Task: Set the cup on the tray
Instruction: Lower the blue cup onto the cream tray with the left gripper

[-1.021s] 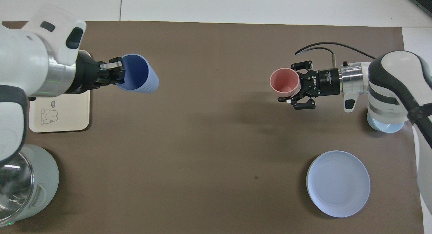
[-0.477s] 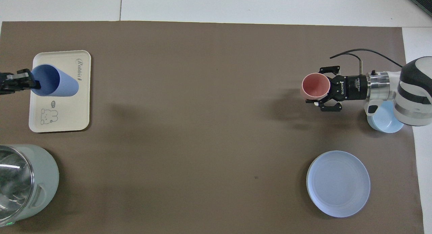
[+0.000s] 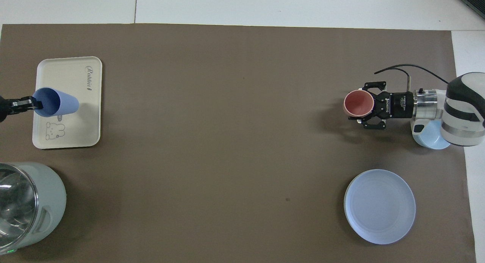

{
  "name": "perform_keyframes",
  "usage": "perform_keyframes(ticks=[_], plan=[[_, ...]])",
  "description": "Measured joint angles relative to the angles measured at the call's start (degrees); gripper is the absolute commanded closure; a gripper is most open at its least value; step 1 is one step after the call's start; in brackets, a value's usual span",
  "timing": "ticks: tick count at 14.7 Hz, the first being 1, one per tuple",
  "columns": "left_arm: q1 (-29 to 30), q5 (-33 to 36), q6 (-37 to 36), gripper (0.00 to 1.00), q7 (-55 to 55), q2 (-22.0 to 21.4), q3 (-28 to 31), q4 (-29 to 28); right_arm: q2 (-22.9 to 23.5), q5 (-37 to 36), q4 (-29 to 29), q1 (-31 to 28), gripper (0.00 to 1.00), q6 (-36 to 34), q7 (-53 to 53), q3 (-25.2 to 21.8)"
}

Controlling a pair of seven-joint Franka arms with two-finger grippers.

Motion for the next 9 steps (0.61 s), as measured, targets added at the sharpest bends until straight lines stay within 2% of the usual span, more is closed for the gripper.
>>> perform_keyframes(ticks=[5,6,7,8,9], plan=[[0.2,-0.2,3.4,1.0,2.4,0.2,-0.1,-3.6,0.0,-1.7,-0.5,0.1,1.0,3.1,-0.4,0.0],[0.2,-0.2,4.0,0.81,2.6,0.3,-0.2,-4.3,0.0,-1.7,-0.8,0.1,1.0,4.4,-0.4,0.0],[0.2,-0.3,4.3,0.19,2.6,0.3,-0.3,-4.6,0.0,-1.7,-1.2,0.1,1.0,5.4,-0.4,0.0],[0.2,-0.3,4.5,0.0,2.7,0.3,-0.4,-4.6,0.0,-1.7,-1.5,0.1,1.0,6.0,-0.4,0.0],[0.2,-0.3,4.6,0.0,2.7,0.3,-0.4,-4.6,0.0,-1.7,-1.7,0.1,1.0,6.2,-0.5,0.0]])
